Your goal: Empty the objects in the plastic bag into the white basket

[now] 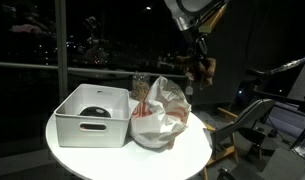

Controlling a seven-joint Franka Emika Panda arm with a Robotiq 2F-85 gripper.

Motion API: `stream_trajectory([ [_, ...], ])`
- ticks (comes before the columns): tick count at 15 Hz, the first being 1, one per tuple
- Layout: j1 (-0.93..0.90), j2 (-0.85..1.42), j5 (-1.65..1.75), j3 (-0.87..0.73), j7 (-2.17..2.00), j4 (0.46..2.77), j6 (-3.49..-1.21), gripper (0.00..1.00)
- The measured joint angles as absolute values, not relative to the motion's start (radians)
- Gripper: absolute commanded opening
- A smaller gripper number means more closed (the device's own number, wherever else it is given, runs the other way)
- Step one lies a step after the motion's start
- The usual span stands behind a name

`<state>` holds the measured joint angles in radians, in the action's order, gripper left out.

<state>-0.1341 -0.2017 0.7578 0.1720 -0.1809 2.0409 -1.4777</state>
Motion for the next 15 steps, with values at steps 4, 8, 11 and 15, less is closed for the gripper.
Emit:
stream_trajectory([
  [4, -0.197, -0.233, 0.761, 0.237, -0.197, 2.021, -1.566, 0.02],
  [8, -0.241, -0.207, 0.761, 0.283, -0.204, 2.008, -1.740, 0.02],
  [11, -0.253, -0.139, 0.761, 0.299, -0.218, 1.998, -1.917, 0.02],
  [15, -0.256, -0.015, 0.767, 0.297, -0.252, 2.006, -2.219, 0.02],
])
